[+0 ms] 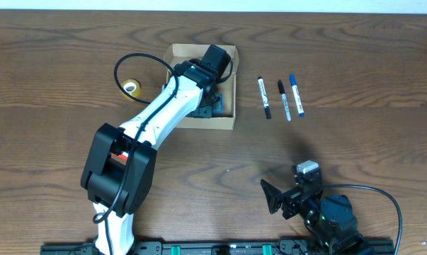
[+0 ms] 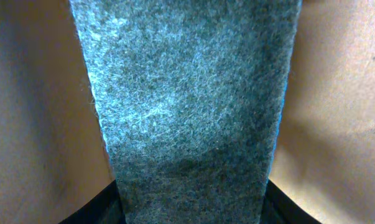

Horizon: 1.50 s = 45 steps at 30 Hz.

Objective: Pack container
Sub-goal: 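Carry the eraser with the left gripper into the cardboard box, then lower the eraser into the box and open the left gripper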

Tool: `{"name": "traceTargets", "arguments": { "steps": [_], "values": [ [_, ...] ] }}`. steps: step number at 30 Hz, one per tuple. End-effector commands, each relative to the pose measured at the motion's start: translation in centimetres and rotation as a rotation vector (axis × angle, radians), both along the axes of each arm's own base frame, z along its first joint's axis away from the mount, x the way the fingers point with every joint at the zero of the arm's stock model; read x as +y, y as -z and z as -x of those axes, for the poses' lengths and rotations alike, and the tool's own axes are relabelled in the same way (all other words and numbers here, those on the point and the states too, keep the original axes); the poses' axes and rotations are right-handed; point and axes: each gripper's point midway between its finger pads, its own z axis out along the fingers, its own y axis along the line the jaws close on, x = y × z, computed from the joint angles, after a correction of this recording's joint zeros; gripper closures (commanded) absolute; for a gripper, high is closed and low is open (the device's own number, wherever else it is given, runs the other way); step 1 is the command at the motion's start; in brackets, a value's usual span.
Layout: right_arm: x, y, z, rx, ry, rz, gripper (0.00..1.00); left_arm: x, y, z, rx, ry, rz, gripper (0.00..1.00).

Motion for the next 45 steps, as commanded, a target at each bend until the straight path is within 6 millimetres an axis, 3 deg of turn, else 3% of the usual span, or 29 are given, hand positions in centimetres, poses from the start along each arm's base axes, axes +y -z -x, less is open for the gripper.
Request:
{"name": "traceTargets", "arguments": {
  "steps": [1, 10, 15, 18, 29, 38, 45],
  "values": [
    [0.2, 0.0, 0.1, -0.010, -0.014, 0.009, 0.01, 0.6, 0.3, -0.2, 0.009, -0.037, -0.003, 0.94],
    [0.2, 0.0, 0.1, -0.010, -0.014, 0.009, 0.01, 0.9, 0.5, -0.1, 0.018, -0.041, -0.011, 0.94],
    [0.2, 0.0, 0.1, -0.010, -0.014, 0.009, 0.01, 1.0, 0.6, 0.2, 0.031, -0.041, -0.016, 0.79],
    [0.2, 0.0, 0.1, -0.010, -0.014, 0.009, 0.01, 1.0, 0.6, 0.2, 0.031, -0.041, -0.016, 0.60],
    [0.2, 0.0, 0.1, -0.010, -0.014, 0.009, 0.01, 1.0, 0.6, 0.2, 0.031, -0.040, -0.015, 0.34],
    [0.2, 0.0, 0.1, -0.010, -0.014, 0.009, 0.01, 1.0, 0.6, 0.2, 0.031, -0.040, -0.014, 0.33],
    [0.2, 0.0, 0.1, -0.010, -0.014, 0.009, 0.01, -1.0, -0.1, -0.5, 0.005, 0.079, 0.061, 0.31]
  ]
}}
